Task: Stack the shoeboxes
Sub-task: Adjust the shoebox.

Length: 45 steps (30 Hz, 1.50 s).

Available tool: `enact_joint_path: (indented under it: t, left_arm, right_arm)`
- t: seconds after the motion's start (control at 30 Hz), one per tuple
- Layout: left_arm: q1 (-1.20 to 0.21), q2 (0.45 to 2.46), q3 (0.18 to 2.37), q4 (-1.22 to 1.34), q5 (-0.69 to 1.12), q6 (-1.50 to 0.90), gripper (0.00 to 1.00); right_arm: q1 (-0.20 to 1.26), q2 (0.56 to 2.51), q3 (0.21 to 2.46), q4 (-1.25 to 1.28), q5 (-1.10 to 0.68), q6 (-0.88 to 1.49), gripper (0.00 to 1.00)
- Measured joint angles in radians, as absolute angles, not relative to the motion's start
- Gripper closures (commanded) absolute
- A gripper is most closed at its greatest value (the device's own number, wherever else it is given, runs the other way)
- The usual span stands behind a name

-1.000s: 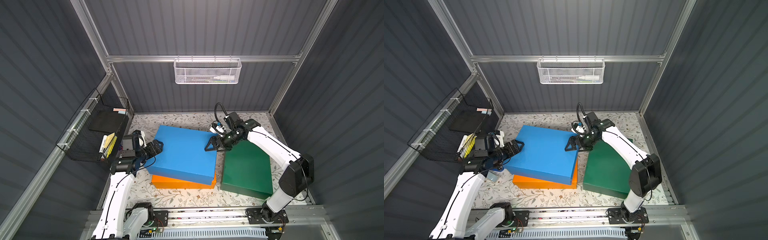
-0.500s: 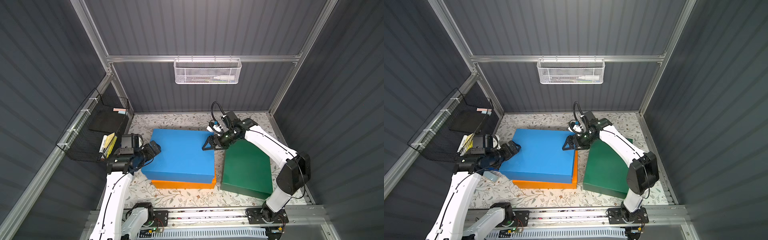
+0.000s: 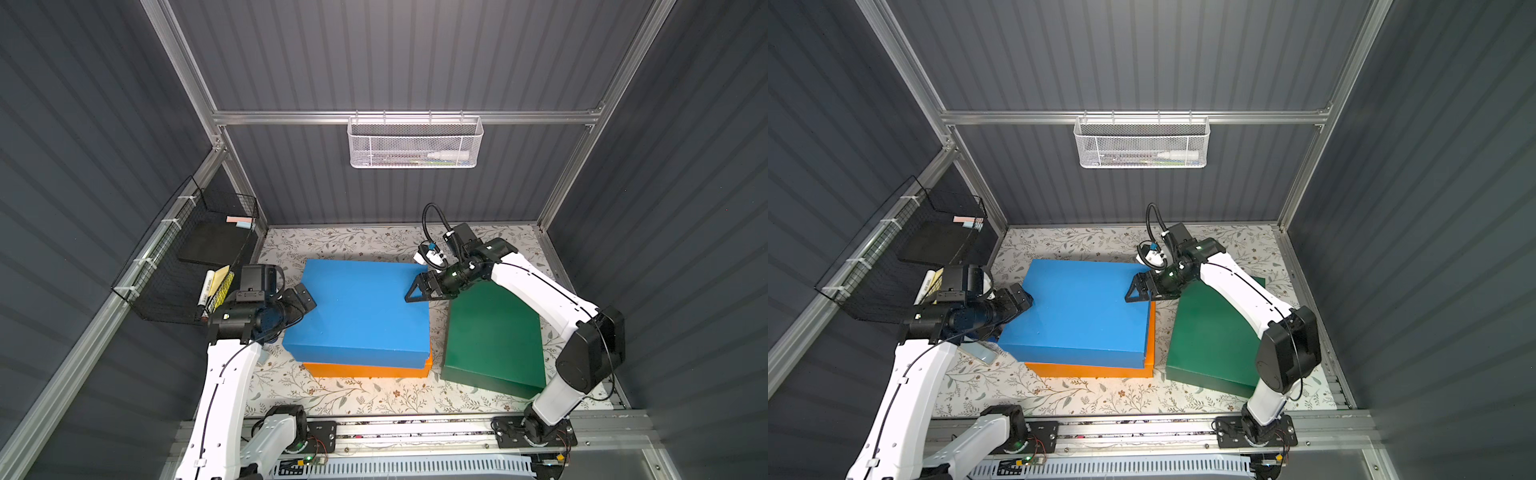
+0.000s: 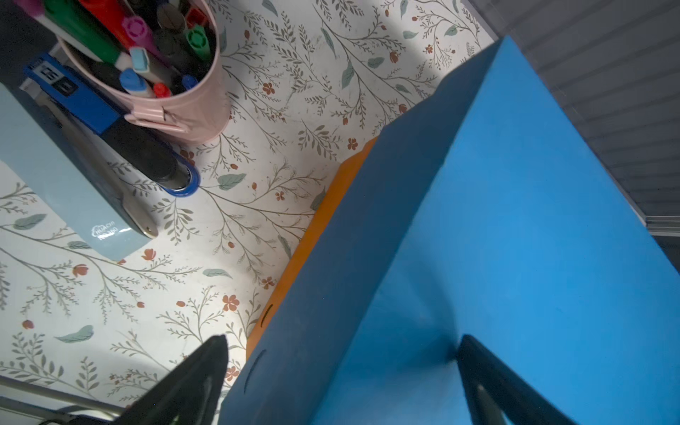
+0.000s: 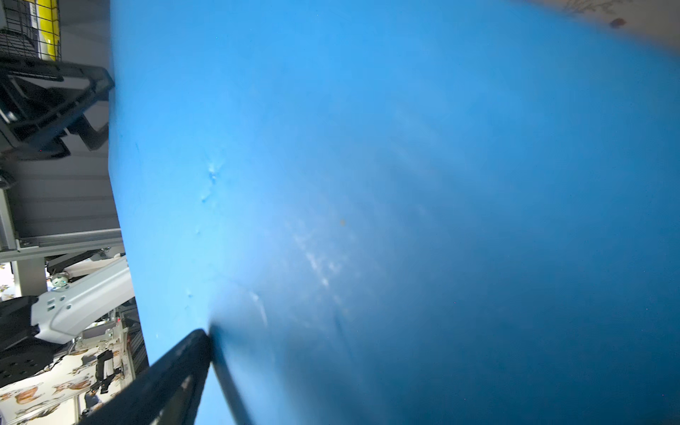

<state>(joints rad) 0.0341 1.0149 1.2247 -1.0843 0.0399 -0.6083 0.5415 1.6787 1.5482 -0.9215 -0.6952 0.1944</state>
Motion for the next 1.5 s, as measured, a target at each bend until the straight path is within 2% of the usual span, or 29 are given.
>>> enact_joint_path:
  t: [0.3, 0.47, 0.73, 1.17, 1.33, 1.5]
  left_arm:
    - [0.035, 1.097, 1.367, -1.052, 0.013, -0.579, 0.00]
    - [0.060, 1.150, 1.371, -1.022, 0.012, -0.545, 0.01]
    - [0.207, 1.224, 1.371, -0.954, 0.051, -0.454, 0.00]
    - [0.233, 1.299, 1.372, -0.877, 0.131, -0.379, 0.02]
    - [0.238, 1.309, 1.357, -0.854, 0.138, -0.361, 0.09]
    - [0.251, 1.323, 1.347, -0.834, 0.153, -0.329, 0.20]
  right_arm:
    - [0.543, 1.603, 1.507, -0.921, -0.620, 0.224, 0.01]
    - [0.543, 1.619, 1.508, -0.905, -0.646, 0.226, 0.01]
    - [0.542, 1.666, 1.553, -0.902, -0.666, 0.208, 0.01]
    - [0.536, 1.623, 1.570, -0.894, -0.592, 0.186, 0.01]
    - [0.501, 1.545, 1.562, -0.864, -0.575, 0.210, 0.01]
    - [0.409, 1.417, 1.445, -0.798, -0.546, 0.279, 0.17]
